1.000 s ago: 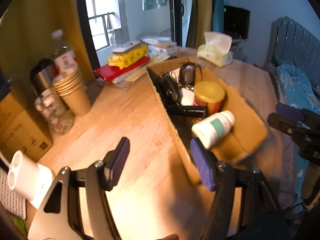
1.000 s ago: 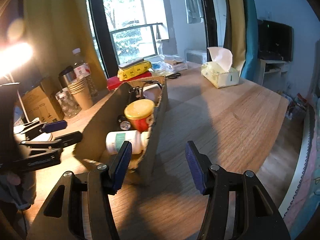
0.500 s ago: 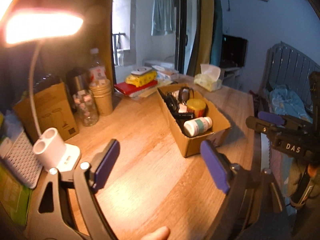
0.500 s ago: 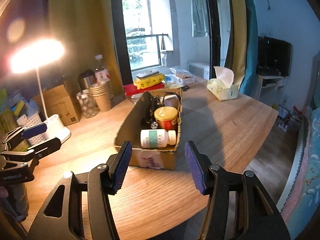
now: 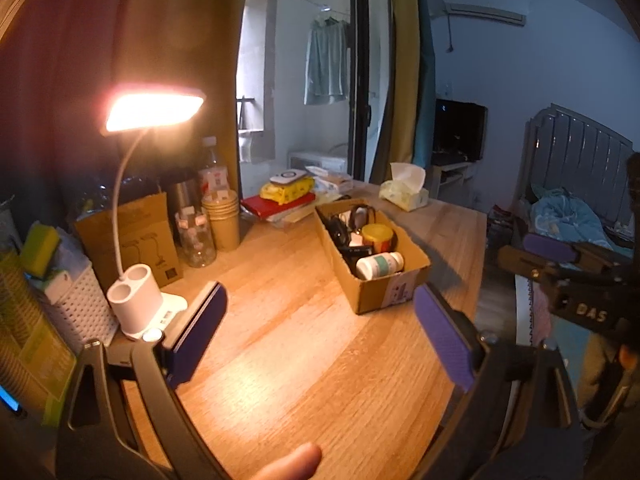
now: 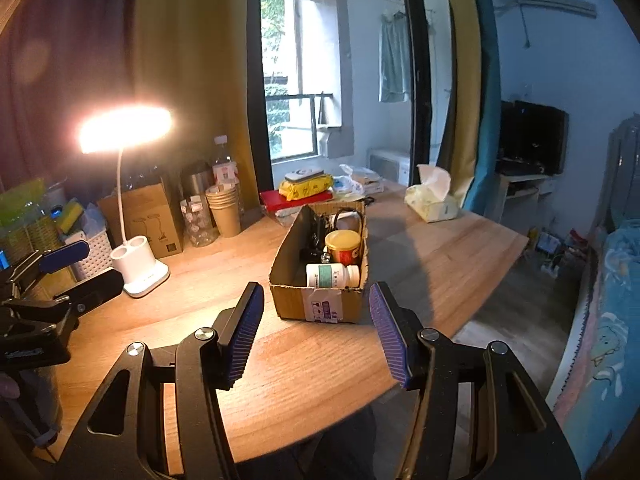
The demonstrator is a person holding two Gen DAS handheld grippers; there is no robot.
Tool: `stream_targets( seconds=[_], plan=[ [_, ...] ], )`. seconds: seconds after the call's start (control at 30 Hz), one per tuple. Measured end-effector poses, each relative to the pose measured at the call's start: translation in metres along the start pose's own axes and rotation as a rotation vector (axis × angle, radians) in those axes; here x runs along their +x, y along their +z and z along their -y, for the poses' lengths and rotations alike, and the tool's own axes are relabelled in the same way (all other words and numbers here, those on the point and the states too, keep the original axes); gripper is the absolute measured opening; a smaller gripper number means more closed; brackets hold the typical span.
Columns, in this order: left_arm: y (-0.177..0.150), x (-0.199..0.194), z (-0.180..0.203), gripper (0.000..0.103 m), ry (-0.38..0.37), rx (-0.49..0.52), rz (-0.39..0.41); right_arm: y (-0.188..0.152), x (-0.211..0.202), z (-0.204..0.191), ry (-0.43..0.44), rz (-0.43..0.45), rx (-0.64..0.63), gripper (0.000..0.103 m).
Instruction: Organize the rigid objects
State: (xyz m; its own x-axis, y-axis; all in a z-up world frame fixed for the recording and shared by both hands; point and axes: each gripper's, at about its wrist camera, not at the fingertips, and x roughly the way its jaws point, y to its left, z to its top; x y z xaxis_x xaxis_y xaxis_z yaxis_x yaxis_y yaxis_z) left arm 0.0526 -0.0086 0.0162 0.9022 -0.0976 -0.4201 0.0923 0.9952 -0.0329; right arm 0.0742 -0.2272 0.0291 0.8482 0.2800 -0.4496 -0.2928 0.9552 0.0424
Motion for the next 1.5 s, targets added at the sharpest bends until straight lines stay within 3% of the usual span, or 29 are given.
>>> stream_targets(
  seconds=[0.27,0.33,0.63,1.5],
  plan=[
    [0.01,-0.044,0.011,0.096,0.009,-0.001,0.086,0.003,-0.056,-0.007,-0.029,0.068,-0.024,0.059],
    [0.012,-0.053,0.012,0.096,0.002,-0.003,0.101,0.004,-0.065,-0.006,-0.033,0.083,-0.018,0.064],
    [0.019,-0.083,0.023,0.097,0.011,0.04,0.161,0.013,-0.097,-0.007,-0.065,0.153,-0.014,0.068],
    [0.021,-0.078,0.012,0.096,0.024,0.012,0.186,0.012,-0.083,-0.007,-0.075,0.141,-0.007,0.069]
  ],
)
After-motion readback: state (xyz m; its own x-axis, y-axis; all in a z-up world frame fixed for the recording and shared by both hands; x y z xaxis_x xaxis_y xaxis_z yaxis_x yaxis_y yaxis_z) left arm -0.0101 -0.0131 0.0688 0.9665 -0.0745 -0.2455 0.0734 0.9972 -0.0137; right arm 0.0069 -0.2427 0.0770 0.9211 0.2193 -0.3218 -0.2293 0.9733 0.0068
